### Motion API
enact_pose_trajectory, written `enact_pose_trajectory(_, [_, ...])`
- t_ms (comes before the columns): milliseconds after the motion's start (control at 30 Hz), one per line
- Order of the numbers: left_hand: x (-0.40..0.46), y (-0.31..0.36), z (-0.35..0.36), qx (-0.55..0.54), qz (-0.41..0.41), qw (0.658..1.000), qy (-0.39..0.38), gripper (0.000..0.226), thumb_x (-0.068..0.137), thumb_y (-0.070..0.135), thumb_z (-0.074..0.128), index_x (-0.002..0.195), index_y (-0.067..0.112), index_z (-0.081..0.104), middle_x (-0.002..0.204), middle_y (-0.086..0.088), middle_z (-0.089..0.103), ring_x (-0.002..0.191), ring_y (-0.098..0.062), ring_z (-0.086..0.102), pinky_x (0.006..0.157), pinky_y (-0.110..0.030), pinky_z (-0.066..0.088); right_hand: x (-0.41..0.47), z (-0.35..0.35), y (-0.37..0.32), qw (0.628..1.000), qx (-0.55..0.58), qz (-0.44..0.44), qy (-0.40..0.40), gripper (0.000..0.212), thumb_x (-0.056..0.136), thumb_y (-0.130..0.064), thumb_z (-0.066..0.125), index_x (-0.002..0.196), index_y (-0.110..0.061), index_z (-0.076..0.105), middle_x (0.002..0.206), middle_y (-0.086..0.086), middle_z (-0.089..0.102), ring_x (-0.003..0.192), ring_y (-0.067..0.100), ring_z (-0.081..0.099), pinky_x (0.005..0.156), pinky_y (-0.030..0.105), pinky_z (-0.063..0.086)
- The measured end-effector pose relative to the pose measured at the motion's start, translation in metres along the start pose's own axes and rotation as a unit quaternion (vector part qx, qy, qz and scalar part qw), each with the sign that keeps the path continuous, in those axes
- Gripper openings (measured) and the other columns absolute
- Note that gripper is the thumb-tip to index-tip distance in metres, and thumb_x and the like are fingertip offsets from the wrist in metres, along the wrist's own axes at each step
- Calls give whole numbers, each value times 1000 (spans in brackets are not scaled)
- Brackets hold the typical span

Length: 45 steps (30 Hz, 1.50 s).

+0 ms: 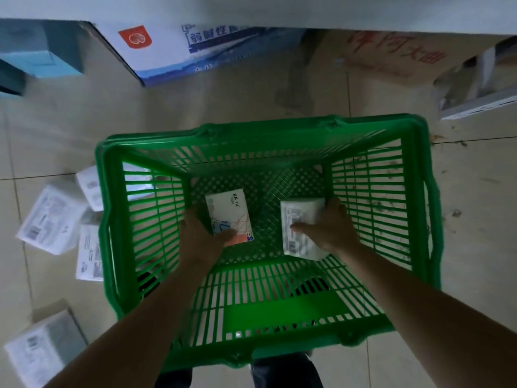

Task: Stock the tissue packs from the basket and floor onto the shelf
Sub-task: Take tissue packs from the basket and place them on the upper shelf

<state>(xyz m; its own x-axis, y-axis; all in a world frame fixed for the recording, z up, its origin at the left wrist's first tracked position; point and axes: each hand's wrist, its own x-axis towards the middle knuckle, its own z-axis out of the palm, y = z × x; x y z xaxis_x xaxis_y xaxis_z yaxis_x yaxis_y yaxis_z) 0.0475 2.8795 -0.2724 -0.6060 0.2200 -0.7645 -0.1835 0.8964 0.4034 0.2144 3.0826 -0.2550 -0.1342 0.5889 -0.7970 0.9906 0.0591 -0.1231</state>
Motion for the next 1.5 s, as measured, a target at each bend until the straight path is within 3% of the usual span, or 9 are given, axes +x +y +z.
enact_pose_trajectory(167, [6,-11,22,-41,-67,996,-41,120,42,46,99,140,7,41,137,-10,63,118,-34,65,100,-50,56,-10,33,6,983,179,-2,-45,99,69,-31,94,143,-11,31,134,7,55,117,28,59,96,37,54])
enact_pose_trajectory(300, [7,-20,33,-119,-68,990,-37,98,60,14,99,139,7,41,129,-7,66,112,-30,67,99,-47,56,-8,41,12,978,206,-12,-35,85,66,-18,96,128,-19,37,121,1,57,108,25,60,92,35,54])
enact_pose_trajectory(467, [2,-30,32,-85,-56,994,-46,84,51,38,99,121,12,62,118,1,73,104,-25,72,91,-43,61,-9,28,15,928,347,37,-131,67,69,-7,94,127,-13,61,121,9,75,103,24,75,84,41,64])
enact_pose_trajectory(600, [-31,-12,10,-125,-34,985,-110,66,66,17,96,123,12,63,120,2,74,107,-20,73,89,-31,60,-37,2,8,915,355,15,-190,39,76,-7,88,106,-22,70,108,5,81,90,19,79,84,40,63])
enact_pose_trajectory(700, [-82,19,-30,-189,-8,966,-174,45,80,7,85,115,27,63,106,16,77,100,-3,69,89,-22,55,-70,-24,-4,905,347,-23,-244,46,76,-12,86,118,-18,68,111,4,81,103,24,78,101,50,56])
enact_pose_trajectory(833, [-141,58,-95,-194,33,950,-240,52,81,28,85,128,27,62,124,4,75,115,-18,72,106,-48,51,-122,-72,-27,880,380,-68,-277,50,74,-15,82,122,-15,66,114,8,79,109,27,75,106,53,50])
enact_pose_trajectory(967, [-186,103,-151,-224,51,939,-258,54,72,14,85,122,21,66,120,-6,77,113,-27,73,105,-49,50,-173,-127,-54,860,385,-143,-303,51,84,-14,76,133,-12,60,126,15,73,118,34,71,105,53,50])
enact_pose_trajectory(1267, [-321,226,-257,-197,149,942,-229,60,72,23,88,127,15,67,121,-9,77,114,-29,73,101,-51,52,-332,-271,-106,847,430,-231,-212,51,82,-5,77,130,-10,61,125,14,74,117,33,72,109,64,45])
enact_pose_trajectory(1500, [-482,308,-369,-183,179,951,-173,49,68,21,91,113,17,70,101,-1,82,92,-16,79,69,-19,60,-504,-382,-131,829,428,-308,-184,79,80,0,85,144,-19,43,132,14,70,122,34,69,106,60,50])
